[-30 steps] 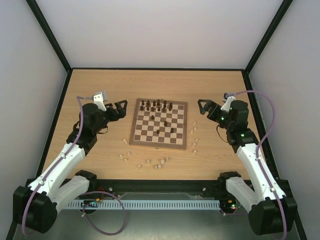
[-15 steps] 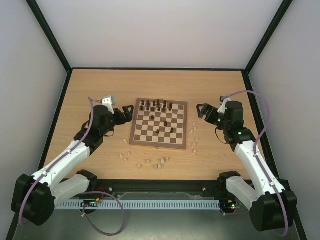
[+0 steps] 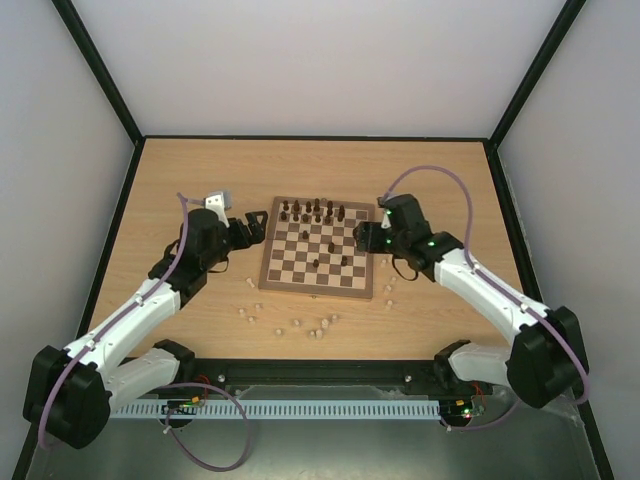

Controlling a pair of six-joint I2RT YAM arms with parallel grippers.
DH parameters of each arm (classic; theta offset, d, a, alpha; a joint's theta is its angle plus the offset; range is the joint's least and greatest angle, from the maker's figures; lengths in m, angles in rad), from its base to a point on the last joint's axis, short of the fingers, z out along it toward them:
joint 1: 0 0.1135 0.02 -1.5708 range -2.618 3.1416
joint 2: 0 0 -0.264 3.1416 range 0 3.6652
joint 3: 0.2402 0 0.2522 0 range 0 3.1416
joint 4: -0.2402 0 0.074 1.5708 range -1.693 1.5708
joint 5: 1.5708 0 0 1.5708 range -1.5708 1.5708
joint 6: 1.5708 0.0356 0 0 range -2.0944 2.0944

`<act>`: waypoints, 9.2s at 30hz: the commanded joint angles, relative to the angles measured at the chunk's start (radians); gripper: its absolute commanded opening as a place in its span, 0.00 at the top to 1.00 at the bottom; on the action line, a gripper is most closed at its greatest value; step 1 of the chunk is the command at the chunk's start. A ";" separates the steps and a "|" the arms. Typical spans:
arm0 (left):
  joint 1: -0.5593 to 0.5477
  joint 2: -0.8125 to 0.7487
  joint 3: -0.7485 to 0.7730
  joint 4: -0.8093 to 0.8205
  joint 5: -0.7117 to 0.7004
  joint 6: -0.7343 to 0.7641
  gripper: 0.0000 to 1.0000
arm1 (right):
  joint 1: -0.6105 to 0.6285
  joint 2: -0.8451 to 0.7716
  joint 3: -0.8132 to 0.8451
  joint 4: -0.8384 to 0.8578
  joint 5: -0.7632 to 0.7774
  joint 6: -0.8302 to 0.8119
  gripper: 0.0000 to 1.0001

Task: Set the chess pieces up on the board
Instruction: Pick up the chess piece from the chessboard, then place the chess piece on the chessboard, then pick up the chess piece from the chessboard, then place the chess piece on the chessboard.

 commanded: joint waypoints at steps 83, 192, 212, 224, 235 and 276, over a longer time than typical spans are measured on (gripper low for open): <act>-0.010 -0.001 0.051 -0.047 -0.016 0.004 0.00 | -0.015 0.807 0.801 -0.457 0.275 -0.115 0.83; -0.010 0.005 0.054 -0.063 -0.060 0.007 0.01 | 0.240 0.703 0.566 -0.403 0.148 -0.121 0.74; -0.010 0.021 0.053 -0.054 -0.058 0.006 0.00 | 0.229 0.634 0.573 -0.435 0.218 -0.124 0.82; -0.010 0.020 0.053 -0.054 -0.053 0.006 0.00 | 0.079 0.736 0.782 -0.541 0.239 -0.143 0.83; -0.010 0.017 0.054 -0.058 -0.057 0.007 0.00 | 0.026 0.865 0.938 -0.593 0.249 -0.162 0.82; -0.010 0.017 0.057 -0.065 -0.069 0.010 0.00 | 0.001 1.009 1.034 -0.583 0.209 -0.175 0.72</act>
